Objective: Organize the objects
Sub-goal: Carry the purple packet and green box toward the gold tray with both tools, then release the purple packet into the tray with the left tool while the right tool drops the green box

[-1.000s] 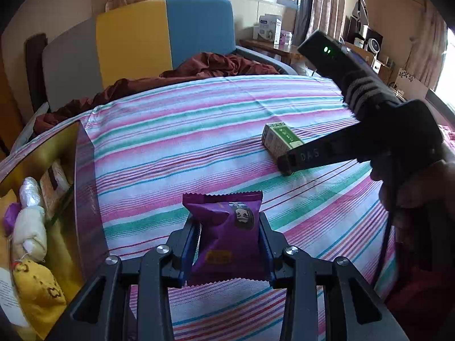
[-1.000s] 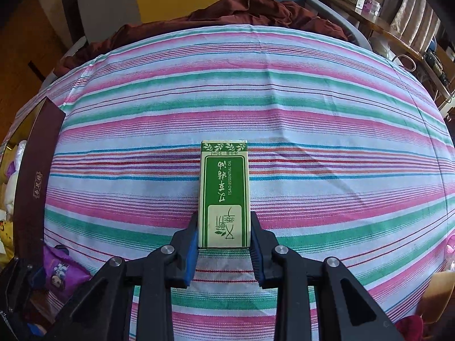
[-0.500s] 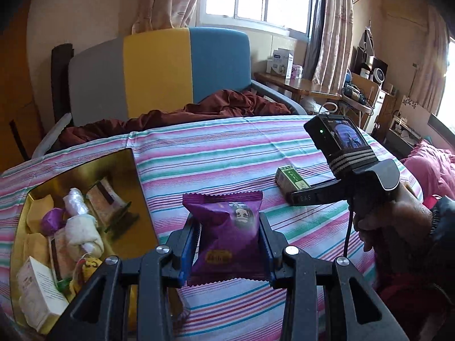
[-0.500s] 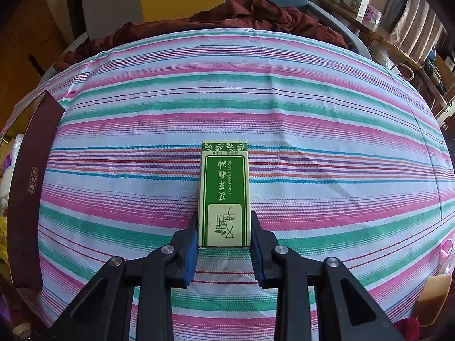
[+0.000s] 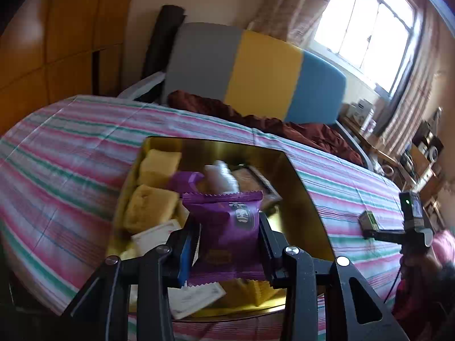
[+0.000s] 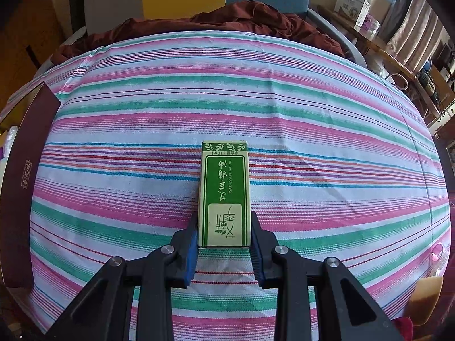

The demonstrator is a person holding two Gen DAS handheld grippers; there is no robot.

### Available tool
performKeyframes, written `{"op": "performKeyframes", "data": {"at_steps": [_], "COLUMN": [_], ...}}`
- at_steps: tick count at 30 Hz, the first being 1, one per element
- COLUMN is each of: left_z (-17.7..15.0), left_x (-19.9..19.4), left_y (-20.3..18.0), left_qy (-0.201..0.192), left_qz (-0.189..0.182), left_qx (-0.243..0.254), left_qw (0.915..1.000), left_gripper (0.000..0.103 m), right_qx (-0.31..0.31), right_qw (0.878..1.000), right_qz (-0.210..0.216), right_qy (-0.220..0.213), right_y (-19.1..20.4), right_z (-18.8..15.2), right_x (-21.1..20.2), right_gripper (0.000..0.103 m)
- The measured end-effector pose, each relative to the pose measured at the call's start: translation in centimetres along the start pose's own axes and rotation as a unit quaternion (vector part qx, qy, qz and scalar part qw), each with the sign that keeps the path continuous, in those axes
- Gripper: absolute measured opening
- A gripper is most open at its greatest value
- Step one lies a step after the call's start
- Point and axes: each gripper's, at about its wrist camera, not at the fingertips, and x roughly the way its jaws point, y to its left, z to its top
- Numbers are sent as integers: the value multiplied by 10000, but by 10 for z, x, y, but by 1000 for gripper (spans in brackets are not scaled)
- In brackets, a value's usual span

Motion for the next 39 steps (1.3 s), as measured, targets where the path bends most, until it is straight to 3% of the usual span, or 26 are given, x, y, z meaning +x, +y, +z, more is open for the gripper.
{"op": "performKeyframes", "data": {"at_steps": [3,6,11,16,20,28,30,39], "left_z": [1,0,1,9,14,9,7,6], "left_x": [-6,-2,14,36,58,80,77,40], "left_y": [38,54,28,3,-6,-9,-8,-5], "left_qy": [-51,54,226,425,584,753,694,238], "left_qz": [271,191,-172,-290,-258,47,110,733], "left_qx": [-318,-597,-438,-238,-155,-25,14,233], "left_qw": [9991,9980,9986,9984,9978,9971,9975,9968], "left_gripper": [39,39,40,40,40,45,54,69], "right_qx": [-75,-150,-857,-1418,-1805,-1981,-1968,-1636], "right_qw": [9997,9973,9855,9730,9675,9709,9723,9759], "right_qz": [197,620,1245,1599,1545,1212,1149,1308], "right_qy": [-126,-368,-769,-866,-869,-580,-524,-612], "right_y": [13,40,119,187,221,248,248,241], "right_z": [0,3,6,5,4,8,6,-5], "right_x": [-13,-37,-77,-93,-92,-63,-59,-69], "right_gripper": [30,30,30,30,30,31,33,40]}}
